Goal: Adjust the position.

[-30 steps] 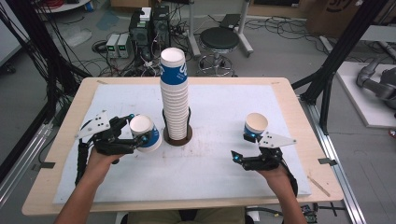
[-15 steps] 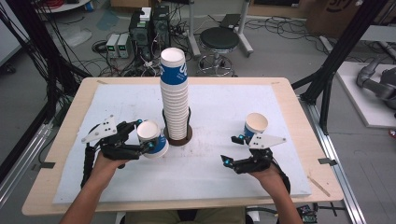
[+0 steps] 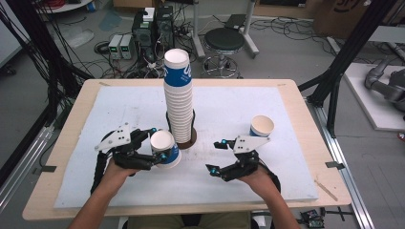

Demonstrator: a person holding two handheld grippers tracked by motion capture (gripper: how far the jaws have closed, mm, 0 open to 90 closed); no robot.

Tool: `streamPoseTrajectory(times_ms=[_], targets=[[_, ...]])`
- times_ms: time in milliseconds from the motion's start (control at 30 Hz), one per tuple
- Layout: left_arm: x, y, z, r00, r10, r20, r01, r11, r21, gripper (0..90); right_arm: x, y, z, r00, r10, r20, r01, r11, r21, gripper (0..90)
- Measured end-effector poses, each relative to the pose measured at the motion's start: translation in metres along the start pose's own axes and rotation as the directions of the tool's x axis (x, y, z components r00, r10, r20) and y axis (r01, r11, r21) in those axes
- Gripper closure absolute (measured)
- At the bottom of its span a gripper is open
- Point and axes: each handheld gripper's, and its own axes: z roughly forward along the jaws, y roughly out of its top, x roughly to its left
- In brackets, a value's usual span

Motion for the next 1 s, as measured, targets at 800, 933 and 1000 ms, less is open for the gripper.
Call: streamPoseTrajectory(times_ms=[800, 933, 1000], targets=[[-0.014, -0.003, 0.037, 0.9950, 0.004, 0.100, -0.007, 0.9996, 0.028, 28.3, 0.012, 0.017, 0.037, 0.9925, -0.040, -0.116, 0.037, 0.999, -0.027, 19.8], [-0.017, -0.005, 0.041, 0.9935, 0.006, 0.114, -0.011, 0.9991, 0.041, 28.4, 0.013, 0.017, 0.040, 0.9906, -0.034, -0.133, 0.031, 0.999, -0.030, 19.8], [-0.018, -0.005, 0.043, 0.9928, 0.005, 0.120, -0.010, 0.9992, 0.040, 28.4, 0.014, 0.017, 0.041, 0.9894, -0.036, -0.141, 0.032, 0.999, -0.029, 19.8]])
